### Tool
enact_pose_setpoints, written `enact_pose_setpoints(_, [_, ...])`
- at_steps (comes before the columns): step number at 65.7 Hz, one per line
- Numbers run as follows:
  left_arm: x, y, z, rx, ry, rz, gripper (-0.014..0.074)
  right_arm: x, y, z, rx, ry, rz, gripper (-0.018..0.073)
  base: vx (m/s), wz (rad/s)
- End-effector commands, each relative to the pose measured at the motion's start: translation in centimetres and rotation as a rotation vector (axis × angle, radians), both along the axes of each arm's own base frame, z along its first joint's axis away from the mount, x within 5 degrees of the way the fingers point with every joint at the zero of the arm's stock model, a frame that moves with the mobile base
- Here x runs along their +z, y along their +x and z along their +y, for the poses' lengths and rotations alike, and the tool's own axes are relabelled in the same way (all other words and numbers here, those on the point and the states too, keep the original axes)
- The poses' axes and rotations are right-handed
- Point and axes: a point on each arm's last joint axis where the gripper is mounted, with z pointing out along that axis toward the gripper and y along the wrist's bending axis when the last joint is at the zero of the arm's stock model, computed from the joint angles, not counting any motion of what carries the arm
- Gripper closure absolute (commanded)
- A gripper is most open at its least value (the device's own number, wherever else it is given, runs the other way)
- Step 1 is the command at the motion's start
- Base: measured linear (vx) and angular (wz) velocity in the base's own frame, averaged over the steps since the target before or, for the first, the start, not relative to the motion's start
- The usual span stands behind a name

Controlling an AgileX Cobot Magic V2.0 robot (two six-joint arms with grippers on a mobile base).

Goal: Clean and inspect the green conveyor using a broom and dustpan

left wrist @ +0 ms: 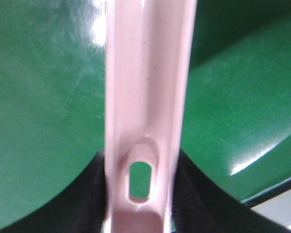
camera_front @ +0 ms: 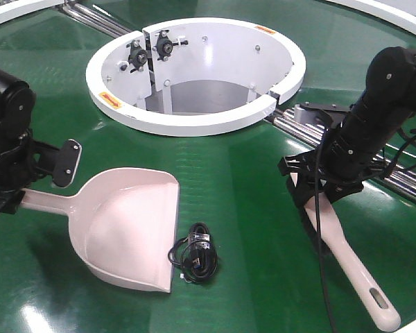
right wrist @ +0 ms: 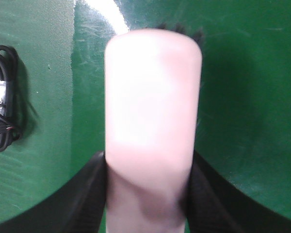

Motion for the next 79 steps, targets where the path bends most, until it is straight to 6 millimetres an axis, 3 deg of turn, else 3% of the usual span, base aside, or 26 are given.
enact_pose_setpoints(1, [1.8,-0.5,-1.0,0.004,-0.035,-0.042,0.062,2.4,-0.9,-0.1,0.006,0.024,-0.02,0.0564,0.0,0.0])
enact_pose_setpoints(29, [1.7,-0.8,-2.3,-0.017,-0.068,-0.034,0.062,2.4,-0.9,-0.1,0.006,0.022,-0.02,0.0564,0.0,0.0])
enact_pose_setpoints(79, [1.8,-0.8,-2.5,-0.017,-0.075,-0.035,0.0619,2.4,-0.9,-0.1,0.005,0.023,-0.02,0.0564,0.0,0.0])
